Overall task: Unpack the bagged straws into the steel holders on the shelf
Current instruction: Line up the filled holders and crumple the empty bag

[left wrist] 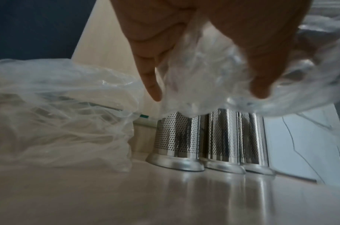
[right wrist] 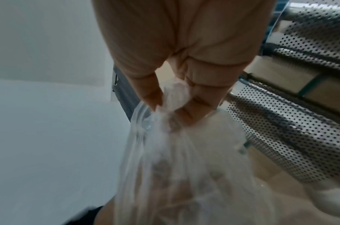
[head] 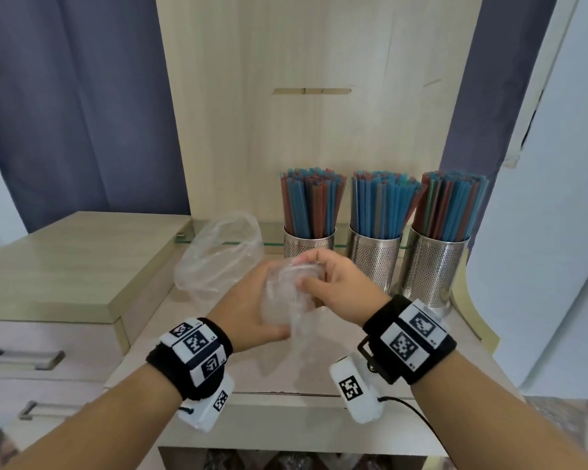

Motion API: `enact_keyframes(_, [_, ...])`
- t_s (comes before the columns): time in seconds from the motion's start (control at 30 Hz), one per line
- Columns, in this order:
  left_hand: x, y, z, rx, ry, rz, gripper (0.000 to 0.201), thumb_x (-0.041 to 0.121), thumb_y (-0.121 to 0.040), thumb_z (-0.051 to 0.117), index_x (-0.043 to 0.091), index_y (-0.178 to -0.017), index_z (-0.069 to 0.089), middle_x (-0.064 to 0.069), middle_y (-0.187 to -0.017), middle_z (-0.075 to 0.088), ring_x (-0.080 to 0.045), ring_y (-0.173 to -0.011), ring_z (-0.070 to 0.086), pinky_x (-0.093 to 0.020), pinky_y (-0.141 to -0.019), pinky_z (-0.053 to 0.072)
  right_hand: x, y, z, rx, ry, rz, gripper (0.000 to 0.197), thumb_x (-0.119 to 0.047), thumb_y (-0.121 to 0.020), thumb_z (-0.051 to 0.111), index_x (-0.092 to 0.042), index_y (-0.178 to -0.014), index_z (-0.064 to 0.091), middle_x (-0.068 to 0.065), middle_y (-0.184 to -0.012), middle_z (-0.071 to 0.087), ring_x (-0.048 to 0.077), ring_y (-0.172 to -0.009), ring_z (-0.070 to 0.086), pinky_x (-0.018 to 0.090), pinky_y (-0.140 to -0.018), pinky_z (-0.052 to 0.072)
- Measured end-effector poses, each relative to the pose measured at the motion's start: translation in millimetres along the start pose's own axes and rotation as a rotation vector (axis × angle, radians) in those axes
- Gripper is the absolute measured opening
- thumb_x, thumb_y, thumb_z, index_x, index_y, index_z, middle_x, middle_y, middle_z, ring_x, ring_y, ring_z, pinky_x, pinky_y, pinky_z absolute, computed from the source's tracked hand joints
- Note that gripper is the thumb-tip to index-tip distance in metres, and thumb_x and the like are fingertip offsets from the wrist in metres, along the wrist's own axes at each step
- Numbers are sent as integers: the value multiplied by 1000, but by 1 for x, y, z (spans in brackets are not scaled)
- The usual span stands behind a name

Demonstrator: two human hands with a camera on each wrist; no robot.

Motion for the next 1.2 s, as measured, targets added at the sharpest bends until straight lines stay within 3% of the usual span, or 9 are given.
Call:
enact_keyframes(0.07, [-3, -2, -7, 97, 7, -45, 70, 33, -66, 87, 37, -122, 45, 23, -112, 57, 5, -103, 58, -19, -82, 46, -6, 3, 0, 67, 69, -58, 39, -8, -91, 60, -28, -122, 49, 7, -81, 58, 22, -71, 59, 44, -69, 53])
enact_keyframes(0.17, [-12, 1, -19, 194, -55, -140, 47, 20, -74, 79, 31, -105, 45, 17, -96, 61, 3, -82, 57, -13, -66, 40, -38, 19, 3, 233, 706, -431, 59, -26, -86, 55, -32, -142, 37, -1, -143, 47, 17, -128, 48, 38, -102, 39])
enact_keyframes(0.3, [-6, 6, -29, 275, 32, -160, 59, 8, -74, 76, 27, -118, 42, 14, -93, 58, -4, -79, 56, -13, -66, 41, -29, 20, 43, -33, 961, -593, 85, -60, -81, 63, -34, -152, 24, 0, -164, 12, 27, -151, 9, 57, -117, 20])
enact_keyframes(0.5, [4, 17, -40, 373, 674, -105, 75, 6, -63, 74, 29, -123, 37, -10, -98, 70, -16, -84, 71, -23, -69, 54, -11, 4, 42, -178, 421, -357, 103, -38, -68, 89, -41, -147, 21, -13, -153, 27, -2, -141, 25, 15, -114, 23])
enact_keyframes(0.63, [14, 22, -33, 110, 884, -126, 71, 19, -66, 78, 30, -125, 41, 5, -105, 71, -12, -101, 67, -25, -79, 54, -11, -6, 36, -50, -18, -325, 68, -6, -68, 88, -22, -122, 50, -7, -118, 59, 6, -105, 61, 25, -89, 52])
enact_keyframes(0.8, [9, 10, -54, 103, 130, -54, 19, 40, -94, 48, 44, -106, 62, 25, -107, 62, 0, -111, 54, -19, -95, 40, -1, -9, 16, 250, 324, -170, 31, -13, -74, 75, -24, -96, 56, -2, -92, 64, 20, -84, 62, 36, -74, 53])
enact_keyframes(0.97, [-66, -2, -94, 295, -396, -594, 68, 49, -86, 64, 18, -142, 40, -13, -142, 39, -32, -135, 34, -41, -112, 27, 20, 4, 18, 65, 1219, 67, 39, -5, -90, 54, -24, -124, 50, 1, -125, 47, 29, -109, 53, 41, -85, 51])
enact_keyframes(1.1, [-112, -21, -81, 195, -470, -669, 137, 85, -41, 69, 32, -150, 4, -15, -157, 17, -33, -146, 14, -50, -116, 23, 44, 11, 22, -64, 1359, 157, 50, -5, -91, 52, -23, -136, 43, 5, -133, 47, 31, -118, 50, 44, -93, 51])
enact_keyframes(1.2, [-126, -32, -65, 111, -404, -693, 155, 77, -34, 81, 40, -148, -18, -13, -162, 1, -35, -149, 4, -54, -116, 21, 57, 10, 22, -168, 1361, 190, 63, -16, -84, 64, -27, -140, 38, 5, -137, 42, 31, -124, 45, 44, -96, 50])
Point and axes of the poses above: each hand's wrist, its own y-axis away from the middle knuckle, its own z-axis out of the palm, x = y × z, the point moved 6 cm from there along -y, towards the middle knuckle
